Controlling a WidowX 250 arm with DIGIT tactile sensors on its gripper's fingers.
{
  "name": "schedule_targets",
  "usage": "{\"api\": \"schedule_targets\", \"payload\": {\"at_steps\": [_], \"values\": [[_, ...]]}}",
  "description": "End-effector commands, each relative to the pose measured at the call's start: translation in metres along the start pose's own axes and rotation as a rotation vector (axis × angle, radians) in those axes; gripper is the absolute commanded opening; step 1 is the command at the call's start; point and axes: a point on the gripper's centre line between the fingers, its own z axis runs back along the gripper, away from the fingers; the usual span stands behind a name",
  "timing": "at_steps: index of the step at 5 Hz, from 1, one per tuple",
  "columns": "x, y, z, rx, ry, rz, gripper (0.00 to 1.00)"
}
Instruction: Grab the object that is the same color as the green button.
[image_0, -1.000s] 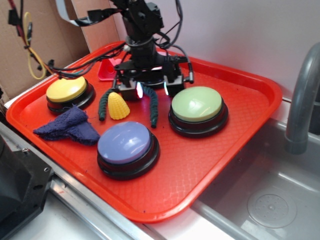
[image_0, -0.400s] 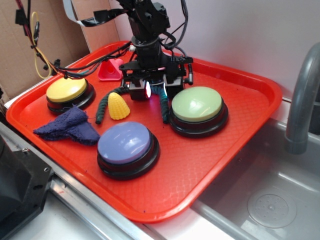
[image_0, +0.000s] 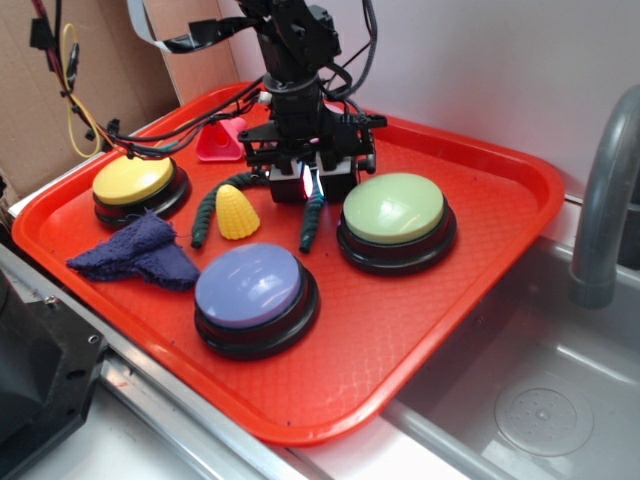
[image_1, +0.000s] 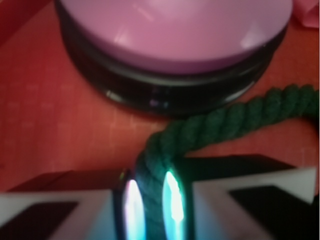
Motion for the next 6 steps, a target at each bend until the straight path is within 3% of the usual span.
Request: {"api": "schedule_targets", "payload": {"at_steps": [1, 2, 3, 4, 5, 6], "values": [[0.024, -0.006, 0.068, -0.011, -0.016, -0.233, 0.00], [0.012, 0.011, 0.113, -0.014, -0.004, -0.462, 0.00], [0.017, 0.035, 0.165, 0.017, 0.025, -0.559, 0.00], [0.016, 0.049, 0.196, -0.023, 0.016, -0.616, 0.00], [0.010, 0.065, 0.207, -0.049, -0.029, -0.592, 0.00], [0.010, 0.074, 0.205, -0.032, -0.031, -0.549, 0.00]]}}
